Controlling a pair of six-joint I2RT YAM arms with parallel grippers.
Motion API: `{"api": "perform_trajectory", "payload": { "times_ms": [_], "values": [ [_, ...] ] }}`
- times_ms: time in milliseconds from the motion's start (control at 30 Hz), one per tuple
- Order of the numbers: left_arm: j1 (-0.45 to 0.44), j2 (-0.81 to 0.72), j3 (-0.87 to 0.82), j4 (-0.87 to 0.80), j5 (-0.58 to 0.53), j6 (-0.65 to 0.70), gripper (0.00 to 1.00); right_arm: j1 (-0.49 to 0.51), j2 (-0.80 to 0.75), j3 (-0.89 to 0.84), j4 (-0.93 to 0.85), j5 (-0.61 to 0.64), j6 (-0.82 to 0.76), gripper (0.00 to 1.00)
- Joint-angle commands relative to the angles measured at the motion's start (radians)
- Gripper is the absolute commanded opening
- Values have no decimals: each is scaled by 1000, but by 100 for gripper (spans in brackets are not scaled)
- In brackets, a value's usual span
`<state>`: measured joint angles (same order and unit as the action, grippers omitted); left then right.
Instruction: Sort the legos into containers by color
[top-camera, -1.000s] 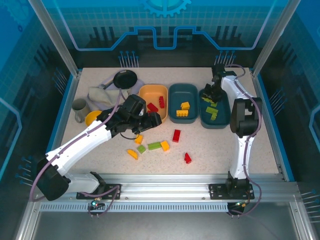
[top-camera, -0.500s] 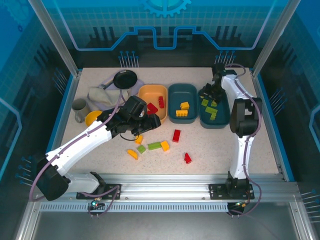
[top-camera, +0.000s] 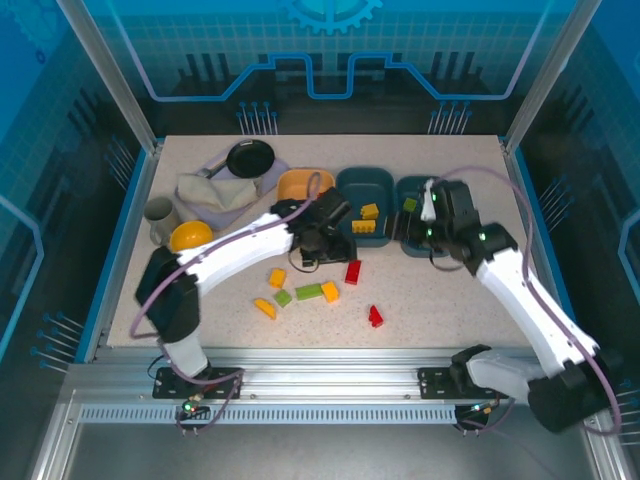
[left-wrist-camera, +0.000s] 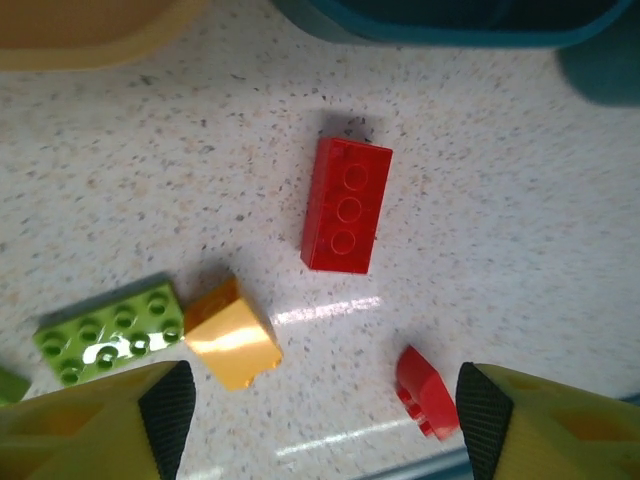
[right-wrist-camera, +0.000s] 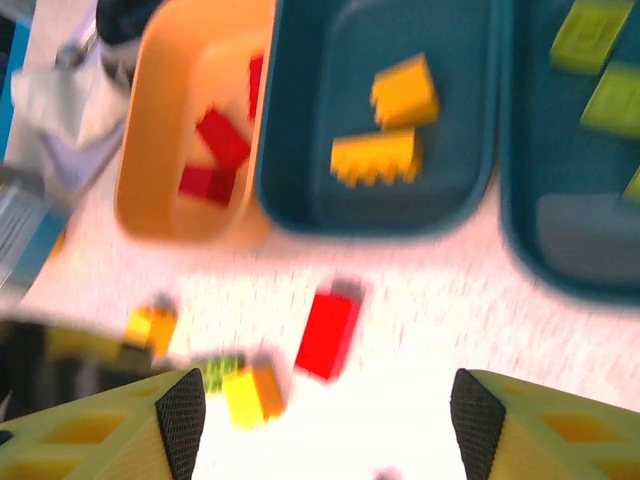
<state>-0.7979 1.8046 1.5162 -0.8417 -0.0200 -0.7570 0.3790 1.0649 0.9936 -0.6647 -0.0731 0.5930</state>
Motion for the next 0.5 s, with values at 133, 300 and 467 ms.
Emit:
{"api": "perform_trajectory", "payload": {
  "times_ms": [133, 300, 467],
  "values": [
    [-73, 264, 226, -168, -117, 66, 76, 70, -357, -241, -167, -30, 163, 73],
    [-81, 370, 292, -196, -155, 81, 75, 69, -482, -263, -257, -33, 197, 73],
    [-80, 424, 306, -190, -174, 101, 72, 68, -500, -263, -276, -33, 209, 73]
  ]
}}
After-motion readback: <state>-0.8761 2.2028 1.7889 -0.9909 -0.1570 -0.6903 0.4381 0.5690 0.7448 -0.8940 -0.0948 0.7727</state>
